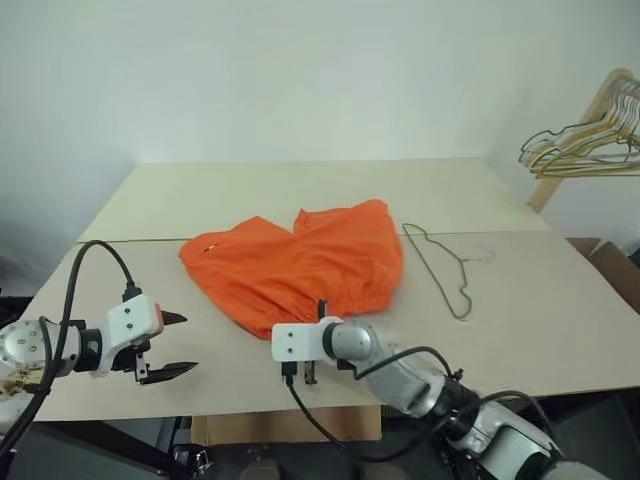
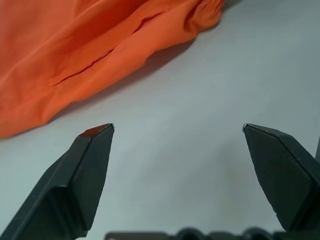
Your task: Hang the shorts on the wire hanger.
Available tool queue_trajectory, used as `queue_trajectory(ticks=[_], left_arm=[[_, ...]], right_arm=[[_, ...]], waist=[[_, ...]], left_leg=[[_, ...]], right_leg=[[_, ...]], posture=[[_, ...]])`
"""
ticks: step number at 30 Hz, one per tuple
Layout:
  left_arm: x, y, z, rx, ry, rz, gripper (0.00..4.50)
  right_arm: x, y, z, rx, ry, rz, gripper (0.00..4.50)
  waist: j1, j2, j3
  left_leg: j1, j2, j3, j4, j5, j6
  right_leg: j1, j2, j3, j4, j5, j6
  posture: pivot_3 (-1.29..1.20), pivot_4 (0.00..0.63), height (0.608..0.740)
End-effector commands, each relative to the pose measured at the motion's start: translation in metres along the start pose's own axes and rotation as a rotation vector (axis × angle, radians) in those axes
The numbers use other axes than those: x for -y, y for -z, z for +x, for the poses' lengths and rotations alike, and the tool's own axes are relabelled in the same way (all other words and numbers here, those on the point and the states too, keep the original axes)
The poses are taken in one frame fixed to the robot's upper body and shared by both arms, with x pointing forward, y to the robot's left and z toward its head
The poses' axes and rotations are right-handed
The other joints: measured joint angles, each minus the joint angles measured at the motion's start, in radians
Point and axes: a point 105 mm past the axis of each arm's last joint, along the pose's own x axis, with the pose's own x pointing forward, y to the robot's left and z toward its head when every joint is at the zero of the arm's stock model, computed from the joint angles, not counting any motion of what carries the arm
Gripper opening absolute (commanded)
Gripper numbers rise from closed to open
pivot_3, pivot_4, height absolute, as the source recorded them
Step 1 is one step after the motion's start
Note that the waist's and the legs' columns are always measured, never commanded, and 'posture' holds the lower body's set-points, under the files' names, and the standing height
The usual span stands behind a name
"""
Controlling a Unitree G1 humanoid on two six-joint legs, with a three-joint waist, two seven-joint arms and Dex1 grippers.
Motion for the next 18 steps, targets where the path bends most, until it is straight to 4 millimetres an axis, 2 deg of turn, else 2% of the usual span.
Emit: queue_trajectory(ticks=[1, 3, 6, 8, 11, 14, 18], left_arm=[[-0.007, -0.004, -0.004, -0.003, -0.015, 0.044, 4.50], [-0.009, -0.002, -0.003, -0.019, -0.007, 0.063, 4.50], [-0.018, 0.000, 0.001, -0.034, 0.006, 0.108, 4.50], [-0.025, -0.001, 0.005, -0.020, 0.020, 0.141, 4.50], [-0.033, -0.003, 0.014, -0.013, 0.051, 0.191, 4.50], [-0.042, -0.006, 0.026, 0.015, 0.111, 0.235, 4.50], [-0.038, -0.006, 0.035, 0.025, 0.245, 0.260, 4.50]], right_arm=[[0.009, -0.002, -0.049, 0.110, -0.004, -0.127, 0.04], [0.009, 0.007, -0.073, 0.161, 0.027, -0.185, 0.04], [0.006, 0.030, -0.110, 0.235, -0.018, -0.288, 0.04], [0.008, 0.045, -0.124, 0.232, -0.036, -0.315, 0.04], [0.012, 0.058, -0.135, 0.226, -0.053, -0.339, 0.04], [0.018, 0.068, -0.138, 0.209, -0.049, -0.351, 0.04], [0.025, 0.071, -0.134, 0.205, -0.022, -0.354, 0.04]], waist=[[0.001, 0.000, 0.000], [-0.001, -0.001, 0.000], [-0.008, -0.001, 0.000], [-0.014, -0.001, 0.001], [-0.023, -0.001, 0.001], [-0.027, -0.001, 0.001], [-0.038, -0.002, 0.001]], left_leg=[[0.000, -0.001, 0.000, 0.000, 0.000, 0.000], [0.000, -0.001, 0.001, 0.000, 0.000, 0.000], [0.002, 0.000, 0.000, 0.000, 0.000, 0.000], [0.004, 0.001, 0.000, 0.000, 0.000, 0.000], [0.011, 0.003, 0.001, 0.000, 0.000, 0.000], [0.018, 0.002, 0.001, -0.001, -0.001, 0.001], [0.017, 0.002, 0.001, -0.001, -0.001, 0.001]], right_leg=[[0.001, -0.001, 0.000, -0.001, 0.000, 0.001], [0.001, -0.001, 0.000, -0.002, -0.001, 0.001], [0.002, 0.000, 0.000, -0.002, -0.002, 0.002], [0.004, 0.001, 0.000, -0.001, -0.005, 0.006], [0.011, 0.003, 0.001, -0.002, -0.005, 0.006], [0.018, 0.003, 0.001, -0.002, -0.006, 0.005], [0.018, 0.003, 0.002, -0.002, -0.002, -0.002]], posture=[[0.04, 0.000, 0.740], [0.03, 0.000, 0.740], [0.02, 0.000, 0.740], [0.01, 0.000, 0.740], [0.01, 0.000, 0.740], [0.00, 0.000, 0.740], [-0.01, 0.000, 0.740]])
